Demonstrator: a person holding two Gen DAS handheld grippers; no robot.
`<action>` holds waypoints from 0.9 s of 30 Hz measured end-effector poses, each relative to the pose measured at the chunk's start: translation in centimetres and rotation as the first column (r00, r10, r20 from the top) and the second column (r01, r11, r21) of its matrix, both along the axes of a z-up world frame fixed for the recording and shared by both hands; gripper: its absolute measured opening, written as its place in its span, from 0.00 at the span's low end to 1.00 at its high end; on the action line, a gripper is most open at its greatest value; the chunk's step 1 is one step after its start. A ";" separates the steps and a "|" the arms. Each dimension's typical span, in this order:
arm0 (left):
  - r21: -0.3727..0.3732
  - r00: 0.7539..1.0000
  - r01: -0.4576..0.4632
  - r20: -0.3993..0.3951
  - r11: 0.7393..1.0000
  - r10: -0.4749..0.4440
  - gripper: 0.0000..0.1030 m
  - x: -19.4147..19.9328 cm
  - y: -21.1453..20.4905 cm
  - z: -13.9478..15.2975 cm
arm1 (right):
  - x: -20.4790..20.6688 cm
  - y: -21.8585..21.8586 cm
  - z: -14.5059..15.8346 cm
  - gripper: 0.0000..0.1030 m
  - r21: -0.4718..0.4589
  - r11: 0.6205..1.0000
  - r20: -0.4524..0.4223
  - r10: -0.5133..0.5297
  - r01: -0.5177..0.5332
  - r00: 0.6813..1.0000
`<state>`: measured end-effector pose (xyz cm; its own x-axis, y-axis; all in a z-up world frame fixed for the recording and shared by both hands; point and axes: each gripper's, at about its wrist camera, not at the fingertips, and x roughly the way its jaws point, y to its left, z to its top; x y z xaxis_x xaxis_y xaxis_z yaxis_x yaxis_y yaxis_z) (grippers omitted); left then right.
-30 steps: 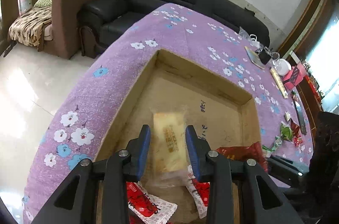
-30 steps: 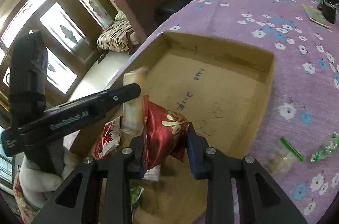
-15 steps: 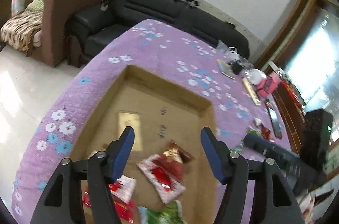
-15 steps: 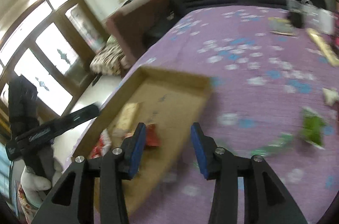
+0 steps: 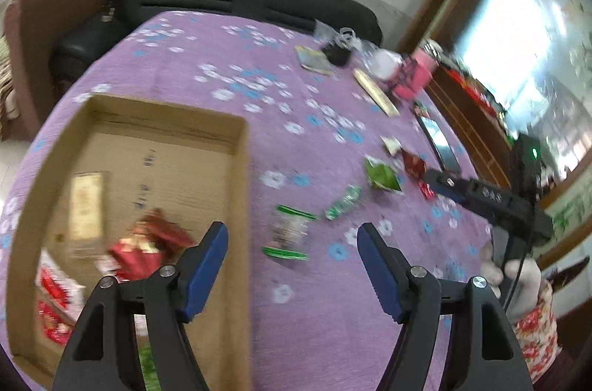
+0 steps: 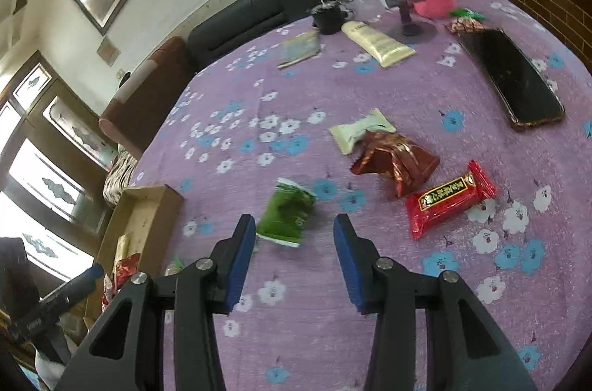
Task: Organize snacks
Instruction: 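Grasp the green snack bag with the right gripper while the left grasps a clear green-ended candy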
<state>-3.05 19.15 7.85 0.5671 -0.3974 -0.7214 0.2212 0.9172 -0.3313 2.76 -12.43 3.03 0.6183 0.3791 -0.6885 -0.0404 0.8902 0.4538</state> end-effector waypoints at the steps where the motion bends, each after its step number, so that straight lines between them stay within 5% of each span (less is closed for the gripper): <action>1: 0.008 1.000 0.015 -0.004 1.000 -0.015 0.73 0.1 -0.8 -0.1 | 0.3 0.0 -0.2 0.41 0.003 1.000 -0.003 -0.002 0.002 1.000; 6: 0.052 0.997 0.069 -0.024 0.996 -0.068 0.73 0.6 -3.6 -0.9 | 2.7 2.2 -1.6 0.51 -0.006 1.000 -0.015 0.004 -0.005 1.000; 12: 0.146 0.992 0.126 -0.034 0.981 -0.123 0.73 1.6 -6.5 -1.9 | 4.9 5.1 -3.1 0.51 -0.125 0.992 -0.020 0.007 -0.010 1.000; 13: 0.161 0.991 0.134 -0.035 0.978 -0.131 0.73 1.9 -7.0 -2.1 | 5.0 5.4 -3.3 0.50 -0.133 0.991 -0.018 0.012 -0.014 1.000; 14: 0.182 0.989 0.147 -0.034 0.972 -0.143 0.73 2.2 -7.7 -2.4 | 5.0 5.5 -3.5 0.35 -0.143 0.990 -0.022 0.016 -0.019 1.000; 15: 0.200 0.988 0.157 -0.034 0.967 -0.154 0.73 2.5 -8.3 -2.6 | 5.1 5.6 -3.7 0.32 -0.153 0.988 -0.025 0.019 -0.023 1.000; 27: 0.344 0.969 0.245 -0.067 0.907 -0.236 0.72 6.6 -14.1 -5.8 | 4.6 2.3 -3.0 0.32 -0.016 1.000 -0.005 0.006 -0.006 1.000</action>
